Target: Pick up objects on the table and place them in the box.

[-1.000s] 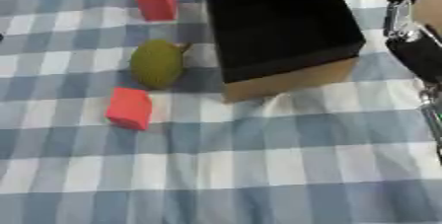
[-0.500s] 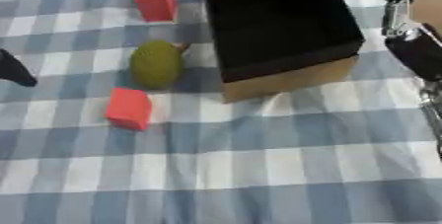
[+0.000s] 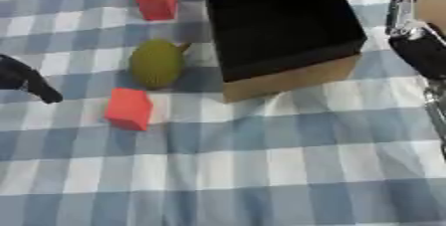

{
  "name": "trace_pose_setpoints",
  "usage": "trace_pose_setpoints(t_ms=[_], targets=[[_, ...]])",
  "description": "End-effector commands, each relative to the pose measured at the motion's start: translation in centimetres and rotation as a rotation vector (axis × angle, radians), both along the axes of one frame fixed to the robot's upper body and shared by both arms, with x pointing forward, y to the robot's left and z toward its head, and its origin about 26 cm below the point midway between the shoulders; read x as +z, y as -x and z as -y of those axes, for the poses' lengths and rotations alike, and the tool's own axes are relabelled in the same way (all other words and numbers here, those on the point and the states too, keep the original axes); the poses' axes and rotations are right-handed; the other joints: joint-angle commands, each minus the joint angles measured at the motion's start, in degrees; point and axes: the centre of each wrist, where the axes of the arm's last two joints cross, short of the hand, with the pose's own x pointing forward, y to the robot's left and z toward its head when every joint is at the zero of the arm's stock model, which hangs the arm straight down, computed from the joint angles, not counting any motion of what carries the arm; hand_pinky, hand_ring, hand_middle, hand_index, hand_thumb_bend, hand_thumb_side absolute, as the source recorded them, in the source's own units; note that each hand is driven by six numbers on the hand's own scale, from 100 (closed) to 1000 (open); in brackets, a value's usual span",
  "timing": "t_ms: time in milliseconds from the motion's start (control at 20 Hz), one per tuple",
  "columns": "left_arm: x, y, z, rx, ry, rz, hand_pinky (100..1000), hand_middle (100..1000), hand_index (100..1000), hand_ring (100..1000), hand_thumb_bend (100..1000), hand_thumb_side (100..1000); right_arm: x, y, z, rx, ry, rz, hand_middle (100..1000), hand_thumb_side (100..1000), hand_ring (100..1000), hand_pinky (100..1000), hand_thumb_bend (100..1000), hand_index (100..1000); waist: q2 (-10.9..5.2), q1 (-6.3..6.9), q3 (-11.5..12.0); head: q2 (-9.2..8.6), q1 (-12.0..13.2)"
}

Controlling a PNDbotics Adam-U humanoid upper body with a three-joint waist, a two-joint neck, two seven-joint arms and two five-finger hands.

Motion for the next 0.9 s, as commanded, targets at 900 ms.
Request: trace_pose_setpoints(t_ms=[900], targets=[[-1.7,-3.0,3.9,0.138,-0.005,0.086,872,774,909,830,547,100,0.5,0.2,-0.1,0.015,0.010,0.001,473,470,973,883,100,864,-1.76,1.17,-0.5,0.69,0.6]])
